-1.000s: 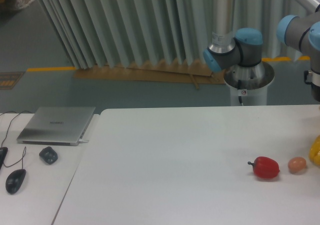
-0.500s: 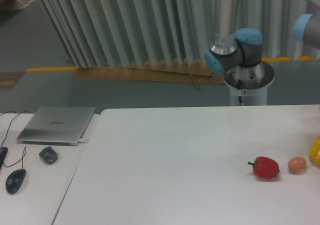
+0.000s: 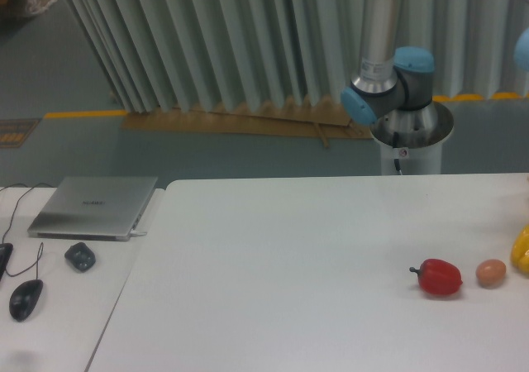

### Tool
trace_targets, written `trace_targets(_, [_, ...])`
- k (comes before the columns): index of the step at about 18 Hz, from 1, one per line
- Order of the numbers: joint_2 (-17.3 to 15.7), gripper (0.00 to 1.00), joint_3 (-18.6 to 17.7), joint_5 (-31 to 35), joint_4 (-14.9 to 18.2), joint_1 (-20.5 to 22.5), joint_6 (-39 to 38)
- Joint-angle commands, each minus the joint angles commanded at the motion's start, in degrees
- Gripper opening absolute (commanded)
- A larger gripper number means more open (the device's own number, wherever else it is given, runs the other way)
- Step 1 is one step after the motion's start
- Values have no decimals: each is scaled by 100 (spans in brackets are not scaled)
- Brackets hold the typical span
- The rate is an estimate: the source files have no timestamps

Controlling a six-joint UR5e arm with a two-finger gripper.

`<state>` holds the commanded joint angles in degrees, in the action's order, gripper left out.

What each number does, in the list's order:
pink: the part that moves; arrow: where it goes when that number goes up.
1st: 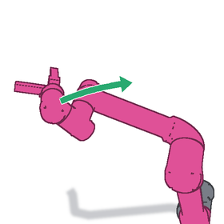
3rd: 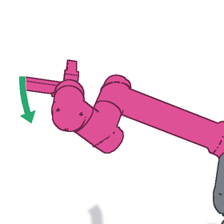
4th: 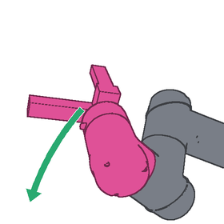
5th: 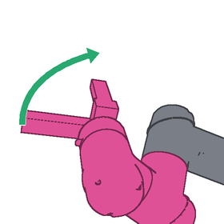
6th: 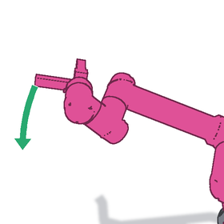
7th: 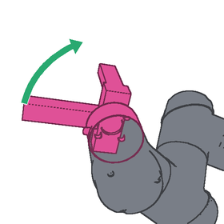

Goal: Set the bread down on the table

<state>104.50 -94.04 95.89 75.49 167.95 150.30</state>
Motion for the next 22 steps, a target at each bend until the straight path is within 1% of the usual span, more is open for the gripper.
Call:
trace_targets(3, [53,100,62,-325,45,123,-79])
trace_targets(7, [132,100,70,-510,27,351,-71])
trace_targets(13, [246,100,141,-458,36,501,-53])
trace_targets(15, [281,100,150,-449,36,493,-44])
trace_targets(18, [448,100,132,-440,36,466,-44])
trace_targets(22, [536,100,141,-440,27,501,-53])
